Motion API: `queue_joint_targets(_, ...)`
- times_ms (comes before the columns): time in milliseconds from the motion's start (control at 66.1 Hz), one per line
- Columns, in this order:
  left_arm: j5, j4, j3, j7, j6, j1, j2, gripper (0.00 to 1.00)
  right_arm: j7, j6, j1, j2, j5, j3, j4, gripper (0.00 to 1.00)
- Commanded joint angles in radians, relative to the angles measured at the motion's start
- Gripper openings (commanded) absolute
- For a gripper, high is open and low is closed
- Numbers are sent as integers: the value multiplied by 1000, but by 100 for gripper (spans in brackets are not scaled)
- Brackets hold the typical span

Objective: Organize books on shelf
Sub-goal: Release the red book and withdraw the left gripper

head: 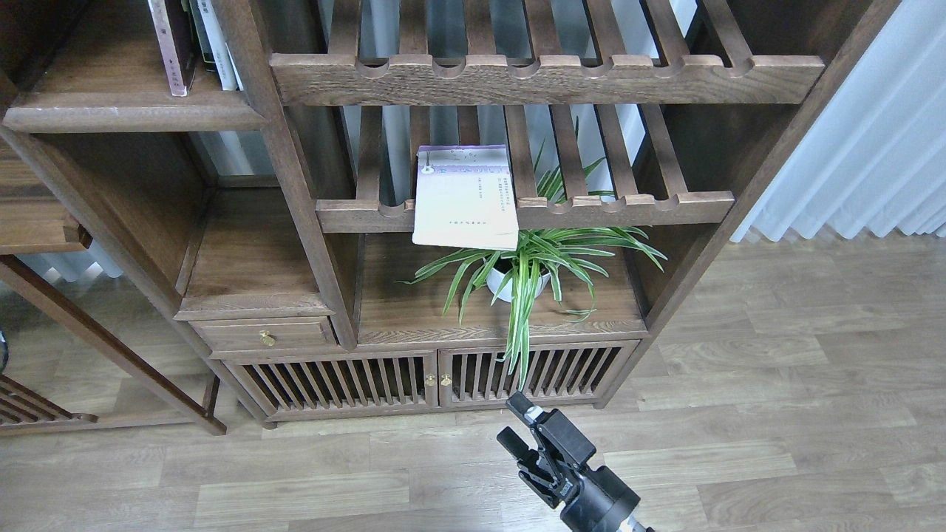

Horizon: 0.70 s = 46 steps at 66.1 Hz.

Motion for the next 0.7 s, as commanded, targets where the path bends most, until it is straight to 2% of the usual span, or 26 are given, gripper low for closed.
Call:
queue_joint_targets(0,-30,7,-23,-28,0,29,-38,4,0,0,-4,1,0,-1,0,99)
queue_joint_targets(212,-37,9,-29,-27,0,35,-55,9,0,0,-13,1,0,-1,0,99)
queue_joint_targets(423,-40,-19,-24,-20,0,56,-81,36,4,0,-19,0,0,0,0,99)
queue_joint_targets(499,-40,-48,-23,-19,0,79,-76,53,8,0,-19,-2,0,0,0,99)
queue_joint_targets(680,-40,-136,-41,-19,0,134,-63,72,8,0,-19,-2,0,0,0,99)
